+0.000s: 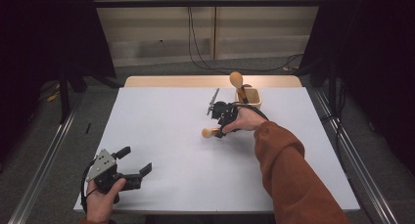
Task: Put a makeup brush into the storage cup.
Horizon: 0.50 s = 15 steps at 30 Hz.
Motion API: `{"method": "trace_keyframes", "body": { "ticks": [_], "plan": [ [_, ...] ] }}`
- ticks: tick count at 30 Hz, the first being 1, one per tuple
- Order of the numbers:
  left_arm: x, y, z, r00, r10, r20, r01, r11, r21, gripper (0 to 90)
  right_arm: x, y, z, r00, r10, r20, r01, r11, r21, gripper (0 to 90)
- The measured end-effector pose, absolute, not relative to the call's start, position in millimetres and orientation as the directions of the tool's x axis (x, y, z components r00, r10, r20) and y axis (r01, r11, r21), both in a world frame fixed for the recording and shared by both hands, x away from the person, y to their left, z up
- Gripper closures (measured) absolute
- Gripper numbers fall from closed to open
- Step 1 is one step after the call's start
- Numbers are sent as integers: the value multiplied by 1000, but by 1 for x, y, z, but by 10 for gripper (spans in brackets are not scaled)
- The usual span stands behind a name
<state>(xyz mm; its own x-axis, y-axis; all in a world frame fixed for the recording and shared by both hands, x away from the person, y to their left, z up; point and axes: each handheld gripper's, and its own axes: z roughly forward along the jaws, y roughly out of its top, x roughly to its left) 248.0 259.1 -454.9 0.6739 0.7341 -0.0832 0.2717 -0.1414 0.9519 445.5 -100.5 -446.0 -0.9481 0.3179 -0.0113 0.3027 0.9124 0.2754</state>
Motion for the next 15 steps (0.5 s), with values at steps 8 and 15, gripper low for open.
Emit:
{"method": "trace_keyframes", "body": {
  "ticks": [8,15],
  "plan": [
    [247,258,-455,676,732,-85,270,-139,953,26,450,-96,-454,-951,308,-8,296,921,252,475],
    [248,258,-455,676,731,-86,272,-140,952,26,452,-96,-454,-950,312,25,309,919,244,528]
  ]
}}
